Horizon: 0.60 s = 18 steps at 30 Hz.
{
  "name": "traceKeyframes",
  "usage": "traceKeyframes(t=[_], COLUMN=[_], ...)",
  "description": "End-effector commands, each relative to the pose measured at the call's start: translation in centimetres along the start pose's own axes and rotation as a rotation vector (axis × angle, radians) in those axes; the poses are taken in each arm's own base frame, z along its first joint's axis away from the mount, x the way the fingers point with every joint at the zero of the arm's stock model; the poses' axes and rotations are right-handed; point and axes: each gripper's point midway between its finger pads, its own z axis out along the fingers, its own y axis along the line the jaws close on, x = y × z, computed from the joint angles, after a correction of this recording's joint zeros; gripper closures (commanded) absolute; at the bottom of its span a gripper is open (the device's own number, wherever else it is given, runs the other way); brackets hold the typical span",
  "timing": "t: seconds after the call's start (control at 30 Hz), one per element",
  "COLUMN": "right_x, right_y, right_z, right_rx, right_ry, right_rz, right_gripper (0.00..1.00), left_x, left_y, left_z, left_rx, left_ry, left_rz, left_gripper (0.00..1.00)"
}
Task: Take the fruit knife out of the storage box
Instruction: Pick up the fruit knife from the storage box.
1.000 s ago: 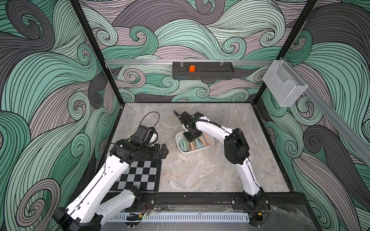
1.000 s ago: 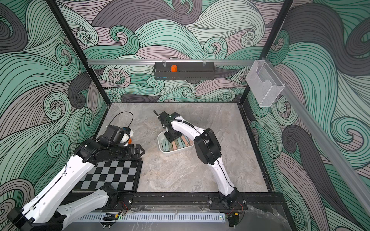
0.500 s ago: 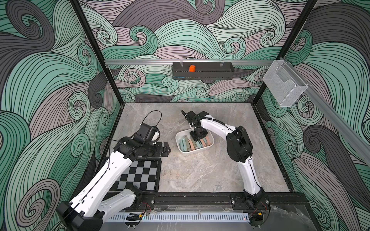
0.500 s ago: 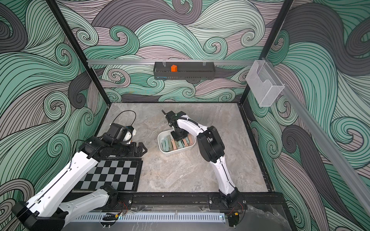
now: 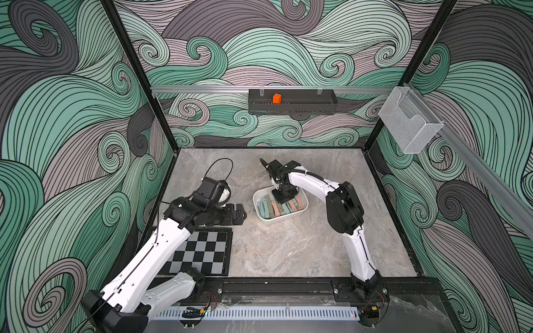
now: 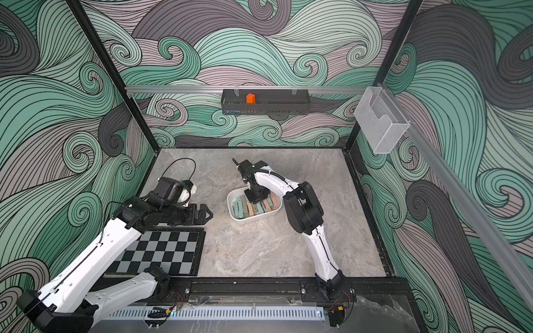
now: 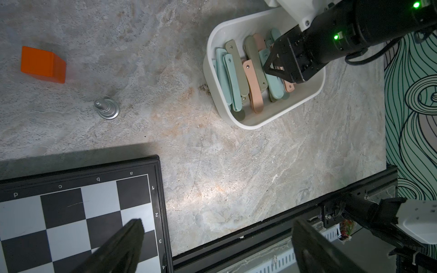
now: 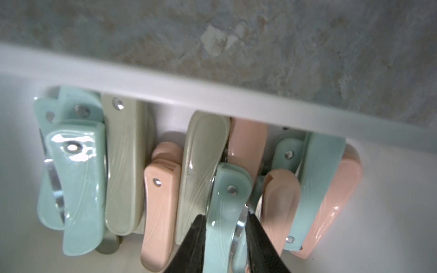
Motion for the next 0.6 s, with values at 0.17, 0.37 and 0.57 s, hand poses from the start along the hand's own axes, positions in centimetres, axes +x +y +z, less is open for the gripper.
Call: traceKeyframes(t=[0.17, 0.37, 0.57], right_x=[0.7, 1.3, 1.5], right_y=[0.7, 0.9, 1.0], right_z=[0.6, 1.7, 2.2], right_rx=[-0.024, -0.038, -0.044], right_ry=[0.029, 0.063, 0.08], right_rz=[-0.012, -0.01, -0.013], right_gripper=[0.65, 0.61, 0.66], left_x=[0.4, 0.4, 0.6], left_y=[0.1, 0.1, 0.2], left_z=[0.7, 0.8, 0.8], left_rx=[0.008, 0.009, 0.008], left_ry=[0.019, 0.022, 0.026], left_rz=[-0.023, -0.027, -0.028], left_gripper=[0.01, 0.01, 0.01])
